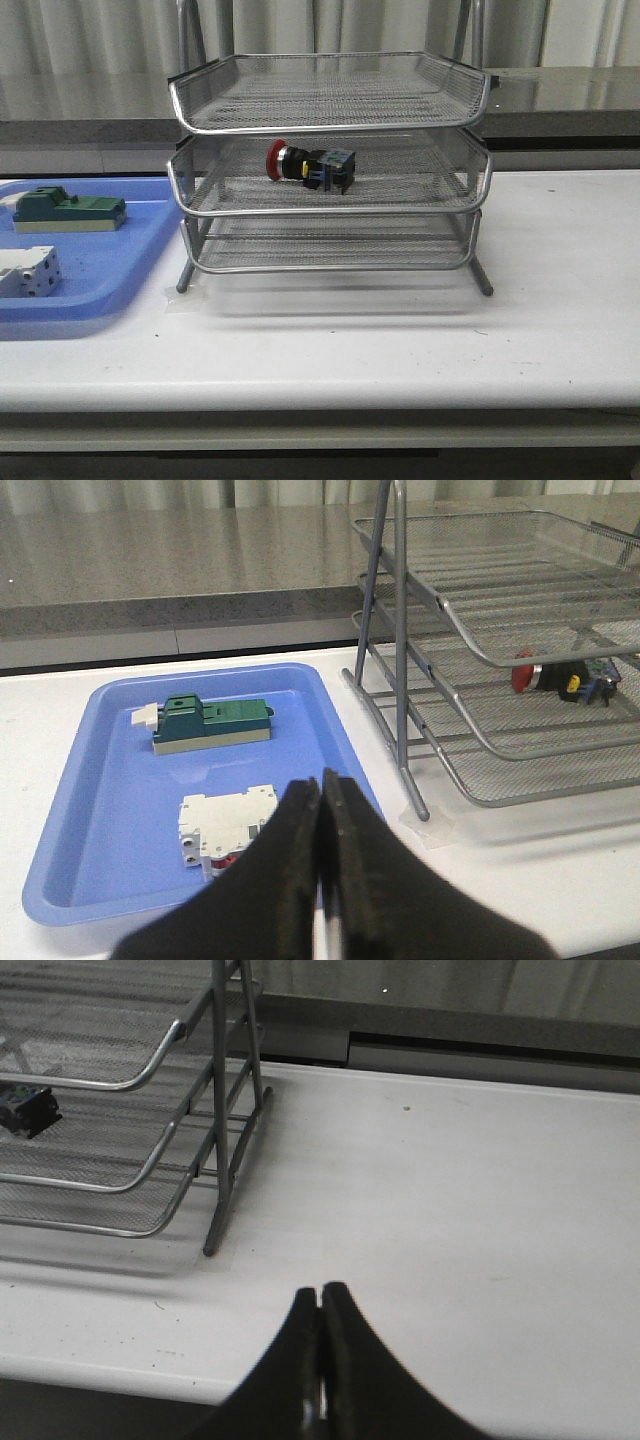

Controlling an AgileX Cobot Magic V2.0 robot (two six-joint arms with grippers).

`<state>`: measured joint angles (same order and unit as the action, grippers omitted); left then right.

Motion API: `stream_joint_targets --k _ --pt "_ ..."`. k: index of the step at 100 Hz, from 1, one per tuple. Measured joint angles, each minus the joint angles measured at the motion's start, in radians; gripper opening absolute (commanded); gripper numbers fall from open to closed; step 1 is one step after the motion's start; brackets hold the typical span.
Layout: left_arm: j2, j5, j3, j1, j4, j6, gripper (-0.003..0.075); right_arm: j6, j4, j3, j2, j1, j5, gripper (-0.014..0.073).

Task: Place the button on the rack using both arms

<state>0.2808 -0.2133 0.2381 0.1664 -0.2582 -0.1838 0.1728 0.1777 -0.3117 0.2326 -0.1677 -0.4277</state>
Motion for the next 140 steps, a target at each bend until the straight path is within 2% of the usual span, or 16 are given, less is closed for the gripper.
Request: stream_joint_targets --k 19,30,80,140 --pt "0.000 0.000 0.000 0.000 0.000 0.000 -0.0020 -0.102 -0.122 0.112 -0.131 0.112 0.035 -0.0058" --pt "0.000 0.000 0.000 0.000 0.000 0.000 -0.0020 -0.126 -0.141 0.170 -0.195 0.152 0.056 -0.0058" --pt "0.000 0.000 0.000 0.000 0.000 0.000 -0.0020 -0.133 -0.144 0.338 -0.243 0.158 0.261 -0.0058" --pt "0.000 0.000 0.000 0.000 0.000 0.000 -0.0020 -0.133 -0.144 0.338 -0.243 0.158 0.278 -0.0058"
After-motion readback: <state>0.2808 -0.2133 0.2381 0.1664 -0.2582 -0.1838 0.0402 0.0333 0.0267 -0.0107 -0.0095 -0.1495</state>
